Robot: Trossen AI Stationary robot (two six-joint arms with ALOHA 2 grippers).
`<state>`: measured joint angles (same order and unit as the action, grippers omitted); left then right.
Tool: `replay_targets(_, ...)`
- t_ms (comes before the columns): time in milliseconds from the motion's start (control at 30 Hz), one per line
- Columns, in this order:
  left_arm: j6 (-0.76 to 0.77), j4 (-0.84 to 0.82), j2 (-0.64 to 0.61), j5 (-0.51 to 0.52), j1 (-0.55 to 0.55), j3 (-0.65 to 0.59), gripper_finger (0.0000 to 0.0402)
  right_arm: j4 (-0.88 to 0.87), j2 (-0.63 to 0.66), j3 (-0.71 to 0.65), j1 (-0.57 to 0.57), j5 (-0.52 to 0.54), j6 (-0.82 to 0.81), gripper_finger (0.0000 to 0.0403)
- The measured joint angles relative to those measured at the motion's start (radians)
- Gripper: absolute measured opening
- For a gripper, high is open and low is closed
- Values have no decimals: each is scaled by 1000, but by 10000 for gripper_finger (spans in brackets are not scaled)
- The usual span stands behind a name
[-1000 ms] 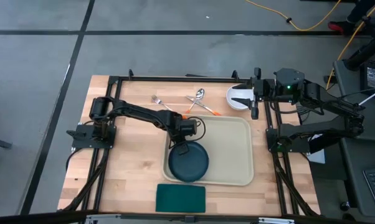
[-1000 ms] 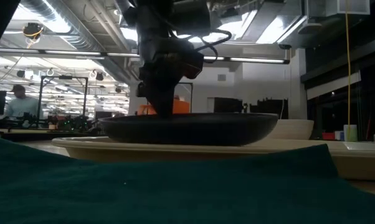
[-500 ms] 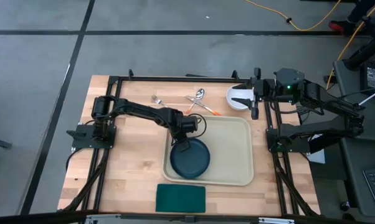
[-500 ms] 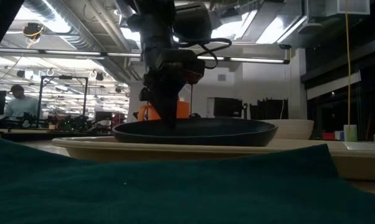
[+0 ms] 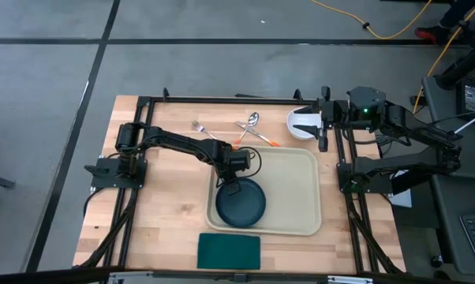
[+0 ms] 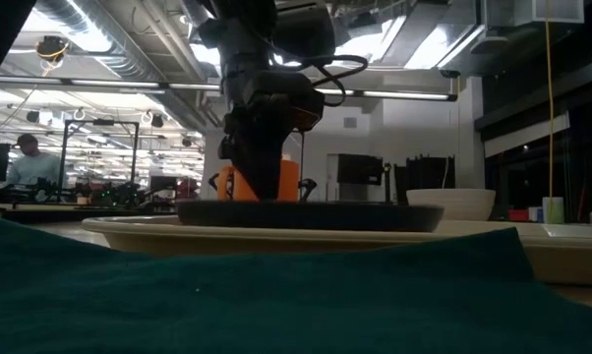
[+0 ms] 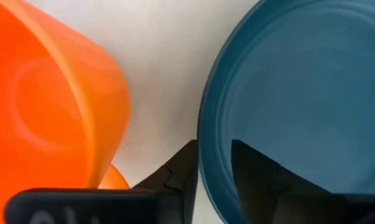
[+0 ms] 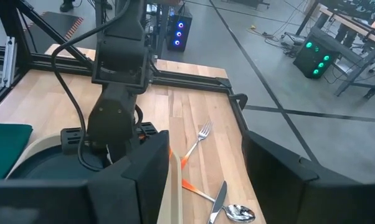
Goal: Set up tray
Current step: Put the black plate on the white tray below the orange mug, then put the white bowl on top of the black plate
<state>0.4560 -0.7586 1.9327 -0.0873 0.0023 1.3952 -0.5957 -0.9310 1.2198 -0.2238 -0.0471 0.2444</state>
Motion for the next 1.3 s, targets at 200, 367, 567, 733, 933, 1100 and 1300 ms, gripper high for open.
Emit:
replay_targets(200, 75, -7, -10, -19, -8, 26, 136, -8, 0, 0, 0, 0, 2, 206)
replay_targets(367, 115, -34, -75, 0, -47, 125, 146, -54, 0, 0, 0, 0, 1, 206)
replay_targets(567, 160, -73, -206, 112, -102, 256, 133, -66, 0, 0, 0, 0, 1, 206)
replay_targets(733, 120, -55, -375, 359, -169, 331, 118, -49, 0, 0, 0, 1, 1, 206)
replay_targets(933, 2, -15, -594, 753, -286, 336, 112, -15, 0, 0, 0, 1, 24, 206)
replay_targets(1100, -90, -16, -708, 882, -374, 336, 115, -14, -3, 0, 0, 59, 7, 206)
replay_targets(1300, -176, -16, -772, 862, -424, 336, 110, -57, -22, 0, -17, 231, -31, 220)
